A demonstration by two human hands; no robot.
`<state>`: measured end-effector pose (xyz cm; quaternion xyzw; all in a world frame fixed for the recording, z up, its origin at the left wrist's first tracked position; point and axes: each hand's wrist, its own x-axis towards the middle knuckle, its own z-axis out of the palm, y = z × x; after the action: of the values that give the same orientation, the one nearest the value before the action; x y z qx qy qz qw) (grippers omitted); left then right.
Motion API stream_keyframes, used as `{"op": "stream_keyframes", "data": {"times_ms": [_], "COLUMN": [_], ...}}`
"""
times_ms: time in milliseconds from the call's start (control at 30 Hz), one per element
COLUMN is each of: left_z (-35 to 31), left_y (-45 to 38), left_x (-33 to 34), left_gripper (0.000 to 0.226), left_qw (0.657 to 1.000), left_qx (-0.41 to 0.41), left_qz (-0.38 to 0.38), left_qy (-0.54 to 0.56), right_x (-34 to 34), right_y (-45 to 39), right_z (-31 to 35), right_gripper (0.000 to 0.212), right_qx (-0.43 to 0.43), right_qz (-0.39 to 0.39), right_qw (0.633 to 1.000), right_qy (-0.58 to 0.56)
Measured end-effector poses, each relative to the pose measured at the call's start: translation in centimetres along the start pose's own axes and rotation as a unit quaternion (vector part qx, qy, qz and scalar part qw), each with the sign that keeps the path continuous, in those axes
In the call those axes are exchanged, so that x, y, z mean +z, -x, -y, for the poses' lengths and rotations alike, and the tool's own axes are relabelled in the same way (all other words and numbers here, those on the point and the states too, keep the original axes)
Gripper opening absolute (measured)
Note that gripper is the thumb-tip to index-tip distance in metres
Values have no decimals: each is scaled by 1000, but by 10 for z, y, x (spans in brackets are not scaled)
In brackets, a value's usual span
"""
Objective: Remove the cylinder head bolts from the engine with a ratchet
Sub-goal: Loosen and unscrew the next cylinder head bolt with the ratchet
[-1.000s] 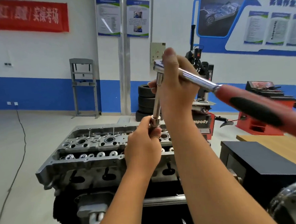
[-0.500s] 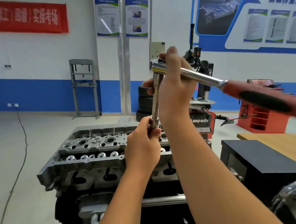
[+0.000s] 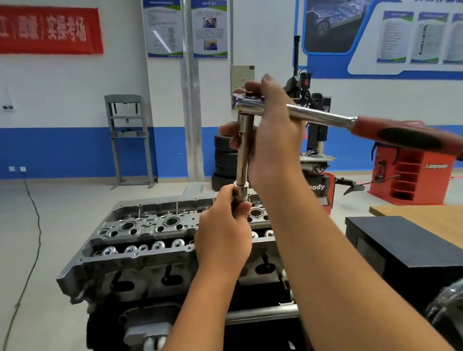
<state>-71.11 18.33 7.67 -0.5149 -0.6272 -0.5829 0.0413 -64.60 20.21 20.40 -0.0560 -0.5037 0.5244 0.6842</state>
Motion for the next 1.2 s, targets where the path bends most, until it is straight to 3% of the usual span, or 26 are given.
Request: {"op": "stream_keyframes", "data": {"times_ms": [100, 167, 300, 367, 433, 533, 633, 700, 767, 833, 900, 1067, 1133, 1200], "left_z": [0, 3, 4, 3, 1, -1, -1, 2, 3, 3, 1, -2, -2, -1], "left_y": [0, -1, -5, -5, -3, 1, 1, -1, -3, -4, -3, 0, 0, -1], "left_x": [1, -2, -9, -8, -6, -1, -2, -6, -11, -12, -9, -1, -2, -6], "left_gripper": [26, 23, 16, 15, 17, 19, 27, 27, 18, 15, 14, 24, 29, 34], "left_qw": [1000, 999, 994, 994, 997, 998, 998, 996, 992, 990, 993, 998, 998, 997], "left_qx": [1, 11, 15, 12, 10, 14, 19, 23, 18, 11, 11, 20, 20, 28], "left_qz": [-4, 16, 75, 69, 39, 5, -6, 15, 48, 70, 61, -7, -9, 6], "left_qy": [14, 45, 82, 79, 64, 54, 59, 80, 113, 118, 96, 63, 57, 77], "right_x": [4, 6, 6, 3, 2, 5, 10, 12, 9, 2, -1, 1, -2, 4], "right_y": [2, 2, 0, -3, -4, 1, 4, 4, 1, -1, -4, 9, 19, 18], "right_z": [-9, -10, -4, 2, 4, -2, -12, -12, -7, -1, 4, -7, -17, -16], "right_gripper": [24, 25, 40, 34, 27, 24, 17, 20, 29, 32, 31, 26, 32, 32], "right_qx": [-128, -142, -6, 66, 73, -69, -184, -154, -59, 35, 75, -96, -94, -85], "right_qz": [2, 24, 79, 64, 37, 10, 26, 51, 72, 69, 53, 11, 40, 58], "right_qw": [986, 979, 996, 995, 995, 997, 974, 979, 994, 997, 994, 991, 976, 979], "right_qy": [103, 146, 45, -40, -62, 34, 127, 121, 56, -27, -66, 87, 192, 174]}}
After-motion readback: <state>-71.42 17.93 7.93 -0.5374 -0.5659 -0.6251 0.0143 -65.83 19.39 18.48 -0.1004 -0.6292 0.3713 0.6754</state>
